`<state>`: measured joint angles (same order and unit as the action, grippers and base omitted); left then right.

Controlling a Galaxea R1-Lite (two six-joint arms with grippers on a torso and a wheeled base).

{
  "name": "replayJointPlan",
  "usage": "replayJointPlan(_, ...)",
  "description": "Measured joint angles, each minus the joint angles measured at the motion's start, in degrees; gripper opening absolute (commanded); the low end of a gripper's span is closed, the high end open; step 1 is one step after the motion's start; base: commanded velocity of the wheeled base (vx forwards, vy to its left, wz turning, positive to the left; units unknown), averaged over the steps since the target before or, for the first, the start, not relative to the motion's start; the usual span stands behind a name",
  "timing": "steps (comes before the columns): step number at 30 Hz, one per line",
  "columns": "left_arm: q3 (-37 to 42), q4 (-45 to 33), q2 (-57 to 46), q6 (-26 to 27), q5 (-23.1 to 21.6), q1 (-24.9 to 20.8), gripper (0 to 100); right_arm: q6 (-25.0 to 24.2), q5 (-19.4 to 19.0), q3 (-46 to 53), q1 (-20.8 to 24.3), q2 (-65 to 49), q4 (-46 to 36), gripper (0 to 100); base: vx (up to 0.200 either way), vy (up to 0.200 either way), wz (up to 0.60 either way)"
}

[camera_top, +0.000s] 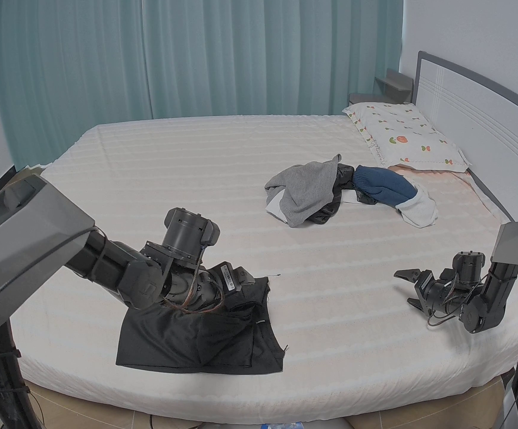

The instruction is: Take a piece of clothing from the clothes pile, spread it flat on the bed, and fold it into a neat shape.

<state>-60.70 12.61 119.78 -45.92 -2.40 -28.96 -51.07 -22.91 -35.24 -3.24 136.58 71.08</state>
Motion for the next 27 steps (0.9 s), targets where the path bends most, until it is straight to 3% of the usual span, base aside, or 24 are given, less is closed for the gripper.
replayJointPlan(5,4.2,0.7,-3.2,-1.9,-2.3,1.8,100,0.0,0.0,0.0,0.0,0.0,0.0,100,0.0,0.16,0.0)
replayJointPlan(10,9.8,3.9,-6.7,-6.3,-11.7,6.8,100,0.0,0.0,0.0,0.0,0.0,0.0,100,0.0,0.2,0.0)
replayJointPlan(18,19.4,12.7,-9.3,-8.4,-19.1,15.8,100,0.0,0.1,0.0,0.1,0.0,0.0,100,0.0,0.2,0.0)
replayJointPlan(27,22.4,14.8,-8.5,-8.4,-20.5,21.9,100,0.9,2.6,1.2,3.3,-1.0,0.0,100,0.0,0.2,0.0)
